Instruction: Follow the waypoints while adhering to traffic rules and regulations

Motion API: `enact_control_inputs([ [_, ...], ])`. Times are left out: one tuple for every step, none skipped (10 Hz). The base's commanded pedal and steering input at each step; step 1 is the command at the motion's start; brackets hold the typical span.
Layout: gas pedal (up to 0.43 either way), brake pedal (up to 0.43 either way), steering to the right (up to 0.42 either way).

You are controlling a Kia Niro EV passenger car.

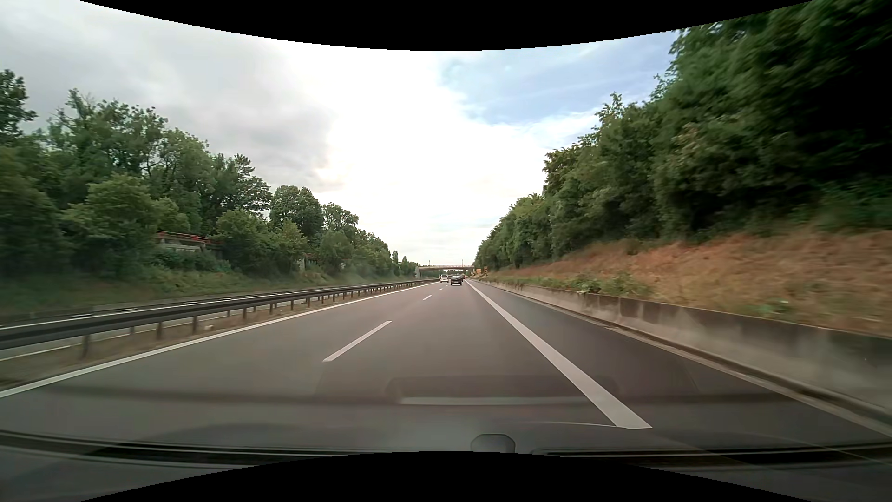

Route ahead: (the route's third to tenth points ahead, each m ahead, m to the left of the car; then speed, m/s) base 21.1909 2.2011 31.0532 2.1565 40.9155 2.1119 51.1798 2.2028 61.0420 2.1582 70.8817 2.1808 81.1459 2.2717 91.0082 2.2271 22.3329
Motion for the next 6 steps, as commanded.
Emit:
enact_control_inputs([
  [0.24, 0.0, -0.003],
  [0.24, 0.0, -0.004],
  [0.24, 0.0, -0.004],
  [0.24, 0.0, -0.004],
  [0.24, 0.0, -0.004],
  [0.228, 0.0, -0.004],
])
